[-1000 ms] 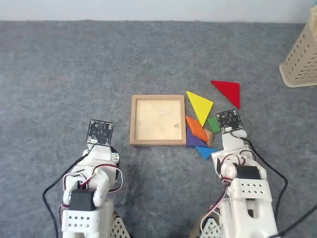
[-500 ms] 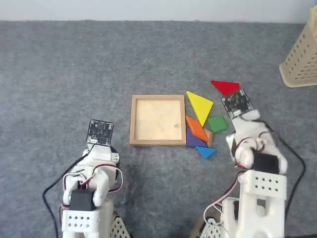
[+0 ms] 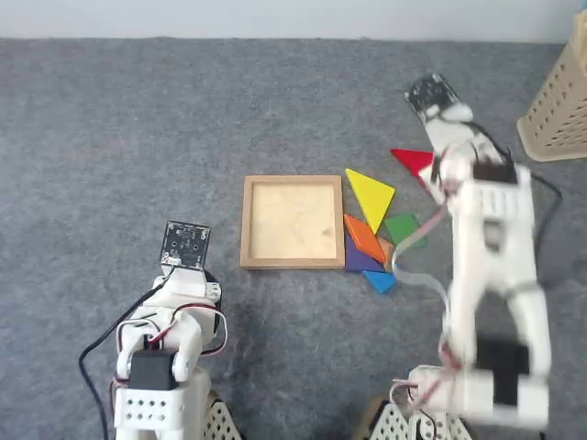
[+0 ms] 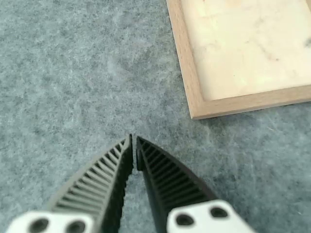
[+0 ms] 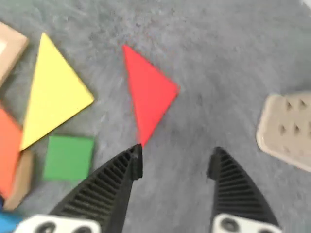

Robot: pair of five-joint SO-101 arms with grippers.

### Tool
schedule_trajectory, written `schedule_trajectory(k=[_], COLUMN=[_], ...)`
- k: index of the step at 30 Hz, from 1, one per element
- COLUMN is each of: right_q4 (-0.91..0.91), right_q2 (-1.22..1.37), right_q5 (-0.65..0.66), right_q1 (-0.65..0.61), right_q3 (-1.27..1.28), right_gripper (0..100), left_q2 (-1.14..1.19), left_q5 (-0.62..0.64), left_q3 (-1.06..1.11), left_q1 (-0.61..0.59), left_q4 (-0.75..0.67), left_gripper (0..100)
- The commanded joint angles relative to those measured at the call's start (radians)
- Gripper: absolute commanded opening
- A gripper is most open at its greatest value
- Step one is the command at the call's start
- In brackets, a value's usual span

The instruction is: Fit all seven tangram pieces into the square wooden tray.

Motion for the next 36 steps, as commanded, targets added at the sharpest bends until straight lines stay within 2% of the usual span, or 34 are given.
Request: schedule_trajectory(k=[1,10,17,20,22,27,32,36], right_q4=[0.016,-0.143,-0.216,-0.200,-0.124,0.237,0.524,0.704], right_q2=[0.240,0.734,0.983,1.072,1.102,1.102,1.109,1.113], right_q5=[0.037,0.028,-0.310,-0.379,-0.359,-0.308,-0.302,-0.292], right_q1=[-0.010,-0.012,0.019,0.021,0.024,0.016,0.015,0.004], right_q3=[-0.311,-0.723,-0.990,-1.065,-1.100,-1.215,-1.367,-1.415], right_gripper=[24.9,24.9,24.9,24.8,24.8,24.0,10.2,9.4], left_q2=[-0.003,-0.003,-0.003,-0.003,-0.003,-0.003,-0.003,-0.003], left_q5=[0.009,0.009,0.009,0.009,0.009,0.009,0.009,0.009], left_q3=[-0.005,-0.005,-0.005,-0.005,-0.005,-0.005,-0.005,-0.005], left_q1=[-0.005,-0.005,-0.005,-0.005,-0.005,-0.005,-0.005,-0.005], left_q4=[0.005,0.005,0.005,0.005,0.005,0.005,0.005,0.005], left_gripper=[1,1,1,1,1,1,1,1])
